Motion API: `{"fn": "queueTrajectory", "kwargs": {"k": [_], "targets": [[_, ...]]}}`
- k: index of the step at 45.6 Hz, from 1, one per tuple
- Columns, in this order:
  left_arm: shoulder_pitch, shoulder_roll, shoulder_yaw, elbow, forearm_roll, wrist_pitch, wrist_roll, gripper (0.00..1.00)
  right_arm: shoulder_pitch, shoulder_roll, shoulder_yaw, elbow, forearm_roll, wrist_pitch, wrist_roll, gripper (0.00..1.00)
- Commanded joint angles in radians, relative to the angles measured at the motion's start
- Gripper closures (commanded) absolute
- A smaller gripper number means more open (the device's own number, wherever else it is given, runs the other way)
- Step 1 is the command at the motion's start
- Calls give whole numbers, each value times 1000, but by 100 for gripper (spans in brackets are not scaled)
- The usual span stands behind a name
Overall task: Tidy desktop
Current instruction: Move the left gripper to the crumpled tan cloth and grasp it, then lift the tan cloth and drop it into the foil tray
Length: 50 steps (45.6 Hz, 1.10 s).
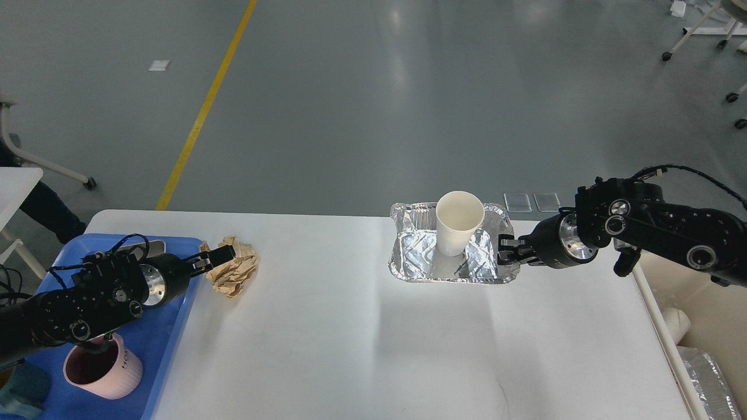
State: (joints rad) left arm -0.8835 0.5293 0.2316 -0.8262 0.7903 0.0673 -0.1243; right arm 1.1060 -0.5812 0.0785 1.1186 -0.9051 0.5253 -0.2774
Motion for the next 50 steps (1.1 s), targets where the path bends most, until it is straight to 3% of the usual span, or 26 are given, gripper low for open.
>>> {"fn": "queueTrajectory", "kwargs": {"k": [1,4,8,16,36,42,50], "targets": [[12,-6,20,4,32,2,2,38,-2,0,1,0,0,1,0,100],[12,-5,28,7,32,2,6,59,-2,0,1,0,0,-1,0,100],[12,-5,28,7,32,2,6,80,-2,0,1,0,0,1,0,100],[6,-5,28,9,27,2,5,96,-3,0,1,-2,0,1,0,100],[-46,15,17,-40,15,-27,-35,100,-8,0,-2,-2,0,1,0,100],[-80,110,15,-146,15,-41,-38,100,-11,3,-2,-3,-1,-1,0,100],[-153,288,17,-398,15,-35,-35,100,-12,4,-3,-3,-1,1,0,100]]}}
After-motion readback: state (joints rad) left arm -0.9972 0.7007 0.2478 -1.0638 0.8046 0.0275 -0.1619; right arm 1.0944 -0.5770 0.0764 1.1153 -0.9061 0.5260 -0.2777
